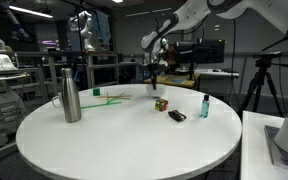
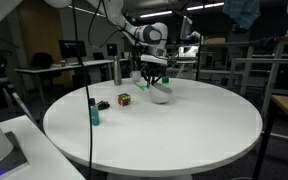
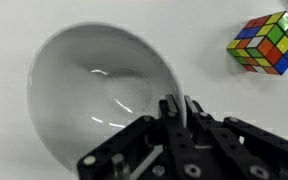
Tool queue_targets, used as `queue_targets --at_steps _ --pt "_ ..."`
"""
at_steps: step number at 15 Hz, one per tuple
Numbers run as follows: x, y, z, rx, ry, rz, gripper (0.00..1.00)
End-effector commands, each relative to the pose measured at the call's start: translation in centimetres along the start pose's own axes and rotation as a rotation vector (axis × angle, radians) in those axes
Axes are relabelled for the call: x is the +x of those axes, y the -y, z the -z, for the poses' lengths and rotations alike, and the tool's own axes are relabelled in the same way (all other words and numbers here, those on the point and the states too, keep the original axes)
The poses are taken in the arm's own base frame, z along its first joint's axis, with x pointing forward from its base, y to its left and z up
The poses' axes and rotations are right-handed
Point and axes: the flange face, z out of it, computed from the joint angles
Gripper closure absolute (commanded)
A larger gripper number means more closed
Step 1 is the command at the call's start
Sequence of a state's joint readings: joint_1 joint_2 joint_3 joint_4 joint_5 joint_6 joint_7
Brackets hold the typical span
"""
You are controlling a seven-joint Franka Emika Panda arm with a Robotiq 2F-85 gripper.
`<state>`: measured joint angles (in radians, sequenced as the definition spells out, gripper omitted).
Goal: Move the bowl to the left
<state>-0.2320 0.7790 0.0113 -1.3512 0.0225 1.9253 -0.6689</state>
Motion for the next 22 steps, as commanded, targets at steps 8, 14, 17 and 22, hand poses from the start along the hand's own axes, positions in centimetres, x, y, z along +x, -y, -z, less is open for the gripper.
queue_targets --at_steps 8,14,17,22 --pt "0.6 1.6 1.8 -0.018 0.012 -0.032 0.97" --pt "1.3 3.2 4.0 -0.050 -0.018 -0.012 0.97" --pt "1.6 3.8 5.4 -0.066 -0.033 -0.004 0.97" --pt "2.5 5.2 6.4 -0.066 -0.062 -0.013 0.97"
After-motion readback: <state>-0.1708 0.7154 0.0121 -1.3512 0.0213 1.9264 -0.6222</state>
